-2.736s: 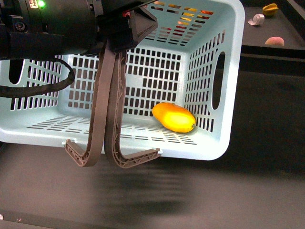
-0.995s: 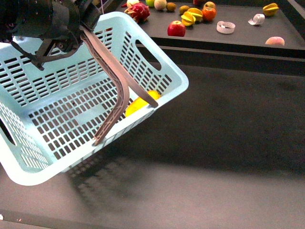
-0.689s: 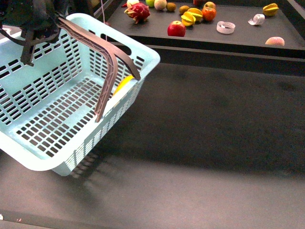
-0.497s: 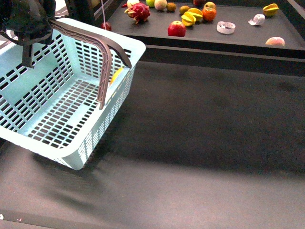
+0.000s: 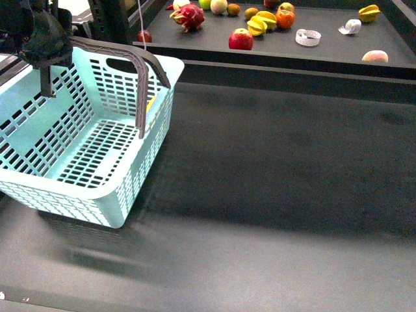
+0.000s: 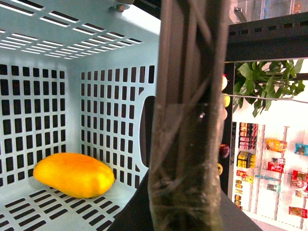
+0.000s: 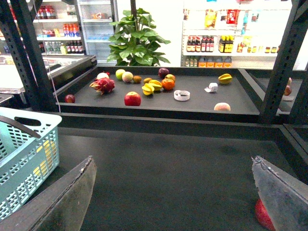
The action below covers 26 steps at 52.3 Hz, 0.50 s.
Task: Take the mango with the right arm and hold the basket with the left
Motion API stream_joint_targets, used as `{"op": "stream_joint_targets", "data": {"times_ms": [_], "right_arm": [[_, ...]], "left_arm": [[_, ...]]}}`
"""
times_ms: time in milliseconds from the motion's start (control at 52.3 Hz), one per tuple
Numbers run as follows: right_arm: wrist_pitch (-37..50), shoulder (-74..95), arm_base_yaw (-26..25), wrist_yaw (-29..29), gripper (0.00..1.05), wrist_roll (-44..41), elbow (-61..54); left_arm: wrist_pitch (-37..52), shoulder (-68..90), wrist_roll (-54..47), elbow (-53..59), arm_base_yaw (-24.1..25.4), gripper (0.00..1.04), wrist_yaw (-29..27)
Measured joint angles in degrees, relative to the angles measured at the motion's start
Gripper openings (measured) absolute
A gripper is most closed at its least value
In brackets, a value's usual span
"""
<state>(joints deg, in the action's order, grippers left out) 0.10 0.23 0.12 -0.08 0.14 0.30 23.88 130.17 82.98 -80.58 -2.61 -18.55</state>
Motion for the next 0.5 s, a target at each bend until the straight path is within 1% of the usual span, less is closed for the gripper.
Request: {"op": "stream_joint_targets", "data": {"times_ms": [19, 38, 96, 172, 210, 268, 287, 364, 402, 478, 497], "right_arm": [[0.0, 0.0, 0.0, 0.0, 0.97, 0.0, 0.0], [0.0, 0.0, 0.0, 0.0, 0.97, 0.0, 0.0], [0.0, 0.0, 0.0, 0.0, 0.97, 0.0, 0.0], [0.0, 0.0, 0.0, 0.0, 0.97, 0.0, 0.0], [0.0, 0.0, 0.0, 0.0, 0.97, 0.02, 0.0], [0.0, 0.0, 0.0, 0.0, 0.97, 0.0, 0.0], [0.0, 0.0, 0.0, 0.0, 0.97, 0.0, 0.0], [0.0, 0.0, 0.0, 0.0, 0.97, 0.0, 0.0], [0.0, 0.0, 0.0, 0.0, 0.97, 0.02, 0.0], [0.0, 0.0, 0.0, 0.0, 0.97, 0.0, 0.0], [0.0, 0.0, 0.0, 0.0, 0.97, 0.02, 0.0]], "left_arm": [[-0.2, 0.0, 0.02, -0.09, 0.0, 0.09, 0.04], [-0.55, 0.02, 0.13, -0.24, 0.09, 0.11, 0.11], [-1.14, 0.02, 0.7, -0.35, 0.24, 0.23, -0.55], [-1.79, -0.11, 0.92, -0.28, 0.42, 0.43, -0.57], [-1.77, -0.37, 0.9, -0.02, 0.48, 0.48, -0.5], [-1.75, -1.44, 0.9, 0.96, 0.52, 0.59, -0.26], [-1.75, -1.68, 0.87, 1.14, 0.52, 0.61, -0.13], [-1.36, -4.17, 0.83, 2.97, 0.74, 0.75, 0.52], [-0.57, -6.64, 0.61, 4.81, 0.96, 0.86, 0.92], [0.5, -10.62, -0.55, 7.89, 1.44, 1.0, 1.6], [0.61, -11.93, -1.07, 9.03, 1.68, 1.0, 2.08]]}}
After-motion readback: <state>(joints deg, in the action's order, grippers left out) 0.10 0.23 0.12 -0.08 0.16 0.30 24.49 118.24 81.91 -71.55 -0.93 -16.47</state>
